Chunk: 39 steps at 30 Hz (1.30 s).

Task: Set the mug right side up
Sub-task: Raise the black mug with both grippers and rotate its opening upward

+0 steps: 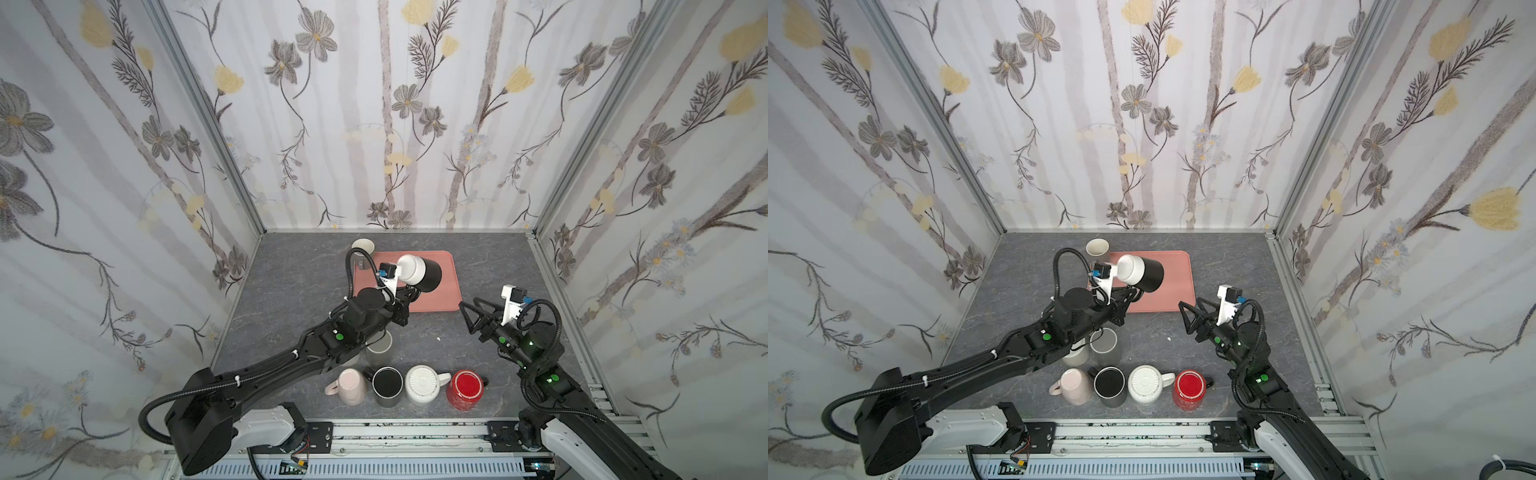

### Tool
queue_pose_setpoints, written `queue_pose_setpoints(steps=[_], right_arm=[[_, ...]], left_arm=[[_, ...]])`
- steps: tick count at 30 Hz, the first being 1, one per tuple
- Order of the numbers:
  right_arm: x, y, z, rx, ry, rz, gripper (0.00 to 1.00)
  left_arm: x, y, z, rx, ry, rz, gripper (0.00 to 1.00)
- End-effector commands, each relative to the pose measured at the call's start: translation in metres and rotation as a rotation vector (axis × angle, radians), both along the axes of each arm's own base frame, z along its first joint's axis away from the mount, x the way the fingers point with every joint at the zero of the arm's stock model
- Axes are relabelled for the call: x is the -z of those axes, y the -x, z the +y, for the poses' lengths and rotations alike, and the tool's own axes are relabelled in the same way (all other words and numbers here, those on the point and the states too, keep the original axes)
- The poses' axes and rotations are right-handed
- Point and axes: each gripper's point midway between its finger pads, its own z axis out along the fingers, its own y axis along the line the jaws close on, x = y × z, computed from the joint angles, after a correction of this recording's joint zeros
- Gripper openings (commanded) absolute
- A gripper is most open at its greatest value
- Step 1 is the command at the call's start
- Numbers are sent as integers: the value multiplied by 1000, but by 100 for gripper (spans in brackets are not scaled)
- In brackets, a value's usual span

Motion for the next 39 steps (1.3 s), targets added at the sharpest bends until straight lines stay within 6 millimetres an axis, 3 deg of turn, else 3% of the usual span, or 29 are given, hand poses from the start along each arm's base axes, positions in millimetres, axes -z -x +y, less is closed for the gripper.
queue_pose_setpoints(steps=[1, 7, 16, 21, 27, 35, 39], right_arm=[[-41, 23, 27, -173, -126, -134, 77], [-72, 42, 68, -372, -218, -204, 77], [-111, 54, 103, -518, -310, -277, 70], [-122, 60, 118, -579, -345, -297, 58], [-134, 65, 120, -606, -427, -317, 37], [-136, 67, 126, -612, -451, -305, 19], [-139, 66, 129, -609, -452, -296, 0]], left_arm=[[-72, 16, 6, 85, 268, -152, 0], [-104, 44, 18, 209, 407, -250, 0], [-119, 67, 20, 315, 467, -291, 0], [-118, 69, 22, 319, 467, -286, 0], [-118, 72, 28, 303, 480, -290, 0], [-118, 72, 26, 315, 494, -281, 0], [-115, 69, 24, 313, 487, -261, 0]])
